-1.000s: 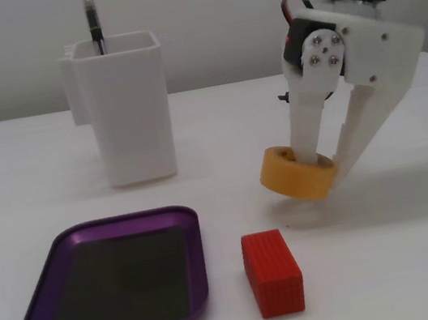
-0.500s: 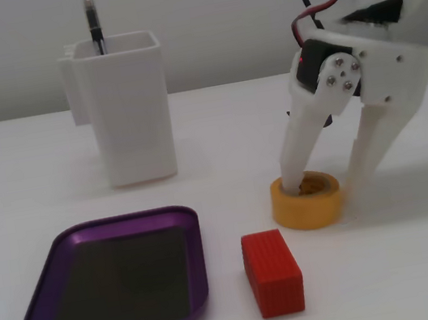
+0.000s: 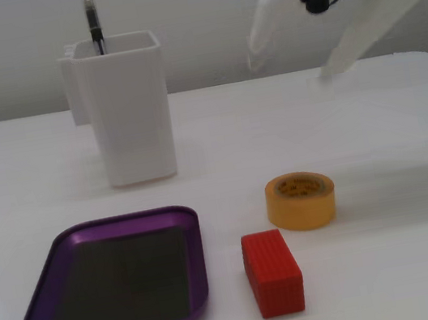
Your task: Remove the yellow tape from the box.
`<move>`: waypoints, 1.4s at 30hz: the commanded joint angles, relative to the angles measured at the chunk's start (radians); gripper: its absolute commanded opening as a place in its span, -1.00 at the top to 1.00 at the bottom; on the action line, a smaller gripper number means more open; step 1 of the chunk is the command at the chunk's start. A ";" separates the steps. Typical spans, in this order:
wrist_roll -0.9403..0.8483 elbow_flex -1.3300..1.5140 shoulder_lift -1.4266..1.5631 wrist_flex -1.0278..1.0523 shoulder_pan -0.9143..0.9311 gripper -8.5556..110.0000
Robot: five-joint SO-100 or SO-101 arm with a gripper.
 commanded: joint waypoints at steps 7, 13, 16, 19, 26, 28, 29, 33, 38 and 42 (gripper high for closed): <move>-0.006 0.430 0.655 0.043 0.002 0.51; 0.006 0.707 0.873 0.046 0.000 0.51; 0.008 0.729 0.827 0.044 0.000 0.51; 0.008 0.773 0.828 0.044 0.002 0.51; 0.035 0.862 0.830 0.043 0.002 0.53; 0.058 0.861 0.830 0.044 0.002 0.61; 0.063 0.861 0.830 0.046 0.002 0.68; 0.063 0.861 0.830 0.046 0.002 0.84; 0.069 0.864 0.830 0.044 -0.002 0.82; 0.067 0.864 0.830 0.044 -0.002 0.82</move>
